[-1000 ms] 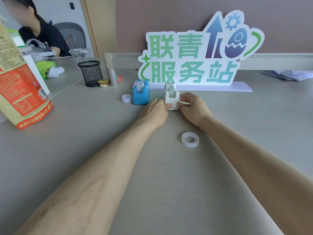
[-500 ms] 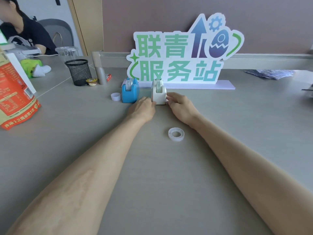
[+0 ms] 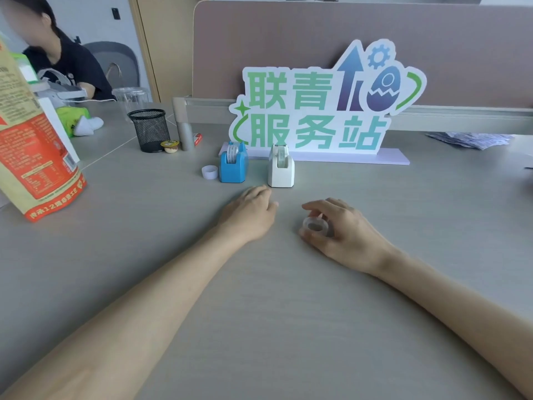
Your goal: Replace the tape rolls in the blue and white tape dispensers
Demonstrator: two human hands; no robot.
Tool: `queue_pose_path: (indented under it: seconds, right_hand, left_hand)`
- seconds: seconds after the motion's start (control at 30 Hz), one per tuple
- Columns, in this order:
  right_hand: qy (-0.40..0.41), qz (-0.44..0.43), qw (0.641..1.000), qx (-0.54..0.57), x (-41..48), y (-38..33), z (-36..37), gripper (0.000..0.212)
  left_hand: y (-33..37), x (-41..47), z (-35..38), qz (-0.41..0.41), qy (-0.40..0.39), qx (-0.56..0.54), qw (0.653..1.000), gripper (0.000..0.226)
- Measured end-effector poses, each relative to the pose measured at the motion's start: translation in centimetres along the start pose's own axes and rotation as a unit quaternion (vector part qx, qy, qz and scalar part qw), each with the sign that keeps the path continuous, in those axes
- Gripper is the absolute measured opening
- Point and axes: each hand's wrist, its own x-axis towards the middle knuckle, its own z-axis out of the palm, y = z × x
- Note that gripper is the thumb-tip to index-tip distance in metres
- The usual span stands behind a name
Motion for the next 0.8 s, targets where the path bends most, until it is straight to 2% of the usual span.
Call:
queue_pose_path:
  seconds: [0.2,0.5,0.7,0.8]
  right_hand:
    - [0.063,0.072,0.995,-0.011,5.2,2.9,0.8,0.037]
    - [0.041,0.142,0.989,-0.026,11.8,4.5,2.0,0.047]
    - [0.033,0.16,0.985,-0.048,11.6,4.8,2.1,0.048]
    - [0.048,0.121,0.99,-0.052,10.7,4.4,2.5,0.048]
  left_hand:
    - [0.2,-0.2,-0.1,-0.01,0.001,-0.002,1.0,0.052]
    - [0.1,0.0,-0.1,-0.013,0.009,0.003,1.0,0.049]
    - [0.2,0.0,-0.1,-0.013,0.002,-0.005,1.0,0.047]
    - [0.4,-0.1,-0.2,-0.01,0.012,-0.014,1.0,0.047]
